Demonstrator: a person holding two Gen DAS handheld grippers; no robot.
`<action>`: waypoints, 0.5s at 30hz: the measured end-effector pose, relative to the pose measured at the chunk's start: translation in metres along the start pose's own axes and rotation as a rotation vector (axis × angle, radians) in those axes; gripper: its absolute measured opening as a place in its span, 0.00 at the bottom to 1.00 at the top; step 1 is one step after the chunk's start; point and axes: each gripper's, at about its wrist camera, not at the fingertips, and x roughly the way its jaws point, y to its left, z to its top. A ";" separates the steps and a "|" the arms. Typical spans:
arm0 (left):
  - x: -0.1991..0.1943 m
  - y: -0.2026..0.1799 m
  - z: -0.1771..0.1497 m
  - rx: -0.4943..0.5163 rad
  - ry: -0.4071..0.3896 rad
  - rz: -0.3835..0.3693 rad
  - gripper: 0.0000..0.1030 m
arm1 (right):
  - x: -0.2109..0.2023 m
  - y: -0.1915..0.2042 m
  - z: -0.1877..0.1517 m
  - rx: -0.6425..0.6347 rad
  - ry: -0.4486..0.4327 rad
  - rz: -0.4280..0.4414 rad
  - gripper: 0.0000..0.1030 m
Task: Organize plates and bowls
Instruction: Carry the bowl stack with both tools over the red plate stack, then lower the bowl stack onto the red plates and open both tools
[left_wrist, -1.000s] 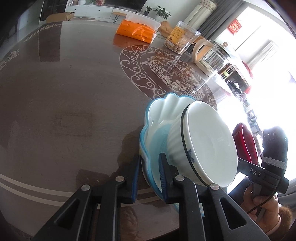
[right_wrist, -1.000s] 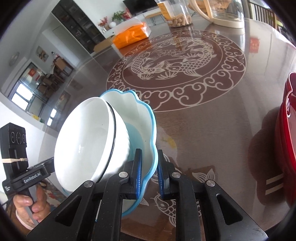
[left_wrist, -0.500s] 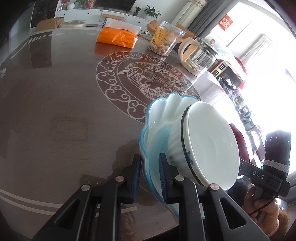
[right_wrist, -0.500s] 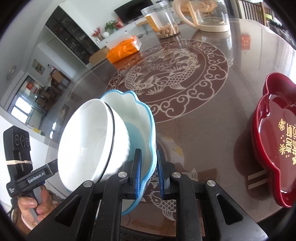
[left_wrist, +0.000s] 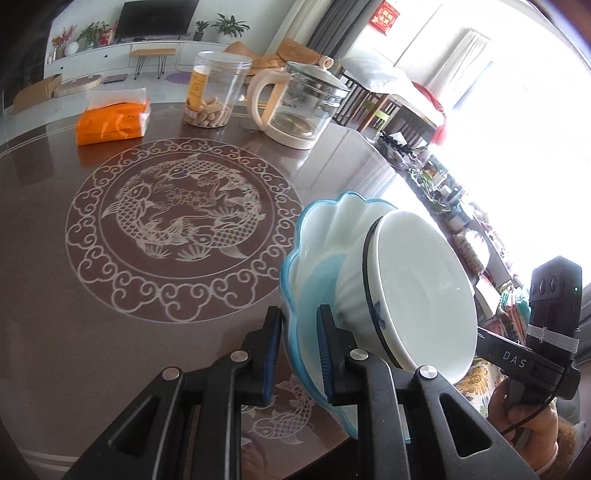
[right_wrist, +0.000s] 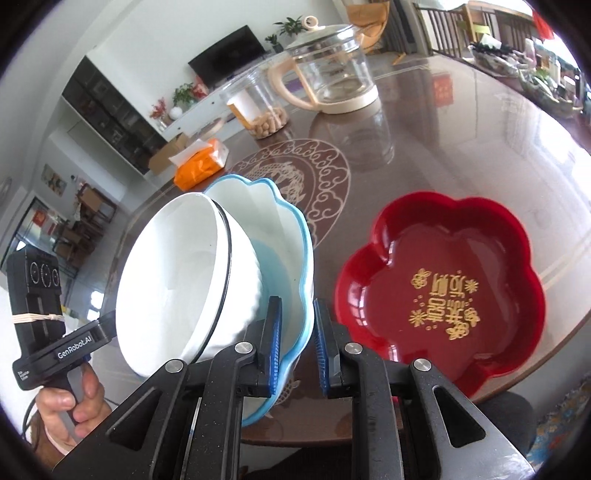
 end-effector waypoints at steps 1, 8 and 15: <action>0.007 -0.009 0.004 0.014 0.004 -0.009 0.18 | -0.006 -0.008 0.002 0.011 -0.009 -0.011 0.18; 0.058 -0.064 0.017 0.082 0.053 -0.060 0.18 | -0.036 -0.066 0.010 0.089 -0.059 -0.095 0.18; 0.097 -0.086 0.010 0.102 0.111 -0.052 0.18 | -0.033 -0.111 0.003 0.168 -0.053 -0.131 0.18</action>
